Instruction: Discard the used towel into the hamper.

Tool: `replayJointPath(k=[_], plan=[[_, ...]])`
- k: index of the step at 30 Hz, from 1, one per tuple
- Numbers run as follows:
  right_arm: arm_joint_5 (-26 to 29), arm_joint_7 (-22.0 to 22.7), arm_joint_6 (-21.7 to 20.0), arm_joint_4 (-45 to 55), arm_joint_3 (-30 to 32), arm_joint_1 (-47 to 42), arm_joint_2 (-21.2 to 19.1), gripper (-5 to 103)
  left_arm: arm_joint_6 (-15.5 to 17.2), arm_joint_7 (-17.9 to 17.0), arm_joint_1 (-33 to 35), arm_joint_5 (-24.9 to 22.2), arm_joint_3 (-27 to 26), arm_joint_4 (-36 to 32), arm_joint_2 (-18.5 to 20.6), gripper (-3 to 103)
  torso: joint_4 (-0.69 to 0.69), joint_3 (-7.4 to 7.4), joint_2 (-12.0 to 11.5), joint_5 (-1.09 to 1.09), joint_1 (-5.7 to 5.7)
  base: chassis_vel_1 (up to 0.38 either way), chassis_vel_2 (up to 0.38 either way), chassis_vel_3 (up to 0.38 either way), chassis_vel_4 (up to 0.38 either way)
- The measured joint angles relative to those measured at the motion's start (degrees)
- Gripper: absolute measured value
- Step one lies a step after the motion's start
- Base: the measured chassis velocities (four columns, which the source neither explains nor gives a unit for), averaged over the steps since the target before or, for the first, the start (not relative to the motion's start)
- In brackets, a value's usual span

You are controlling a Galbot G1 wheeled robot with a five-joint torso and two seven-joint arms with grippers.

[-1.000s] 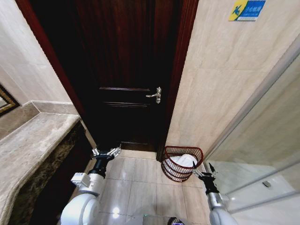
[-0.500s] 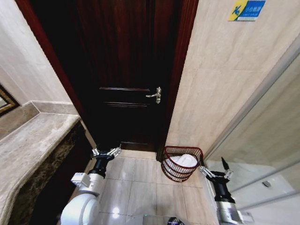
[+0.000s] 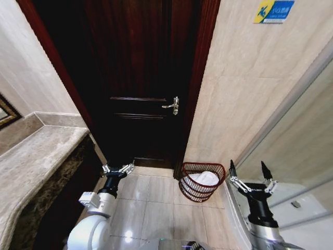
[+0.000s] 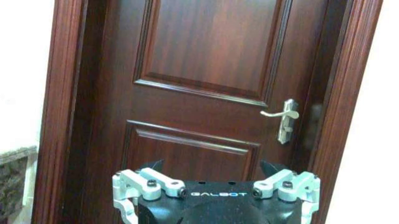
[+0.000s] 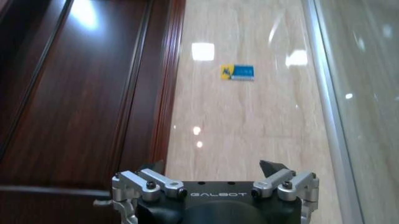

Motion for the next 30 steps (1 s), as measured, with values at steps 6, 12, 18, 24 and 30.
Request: replayJointPath(k=[6,12,18,24,30], plan=[[4.1,-1.1,-1.5,1.8,1.4,1.3,-0.7,100,0.0,0.0,0.0,0.0,0.0,0.0,0.0,100,0.0,0.0,0.0,0.0,0.0,0.0,0.0,0.0,0.0],[7.1,-2.9,-5.9,3.5,0.1,3.9,-0.6,100,0.0,0.0,0.0,0.0,0.0,0.0,0.0,100,0.0,0.0,0.0,0.0,0.0,0.0,0.0,0.0,0.0],[6.8,-2.5,-8.3,4.5,-0.4,5.6,-1.0,100,0.0,0.0,0.0,0.0,0.0,0.0,0.0,100,0.01,0.0,0.0,0.0,0.0,-0.015,-0.016,-0.012,-0.025],[6.5,-1.9,-9.1,5.5,-0.3,5.5,-1.1,100,0.0,0.0,0.0,0.0,0.0,0.0,0.0,100,0.0,0.0,0.0,-0.01,0.0,-0.069,-0.065,-0.073,-0.073],[6.5,-1.5,-9.2,5.9,-0.3,5.3,-1.1,100,0.0,0.0,0.0,0.0,0.0,0.0,0.0,100,0.0,0.0,0.0,-0.01,0.0,-0.102,-0.089,-0.094,-0.091]])
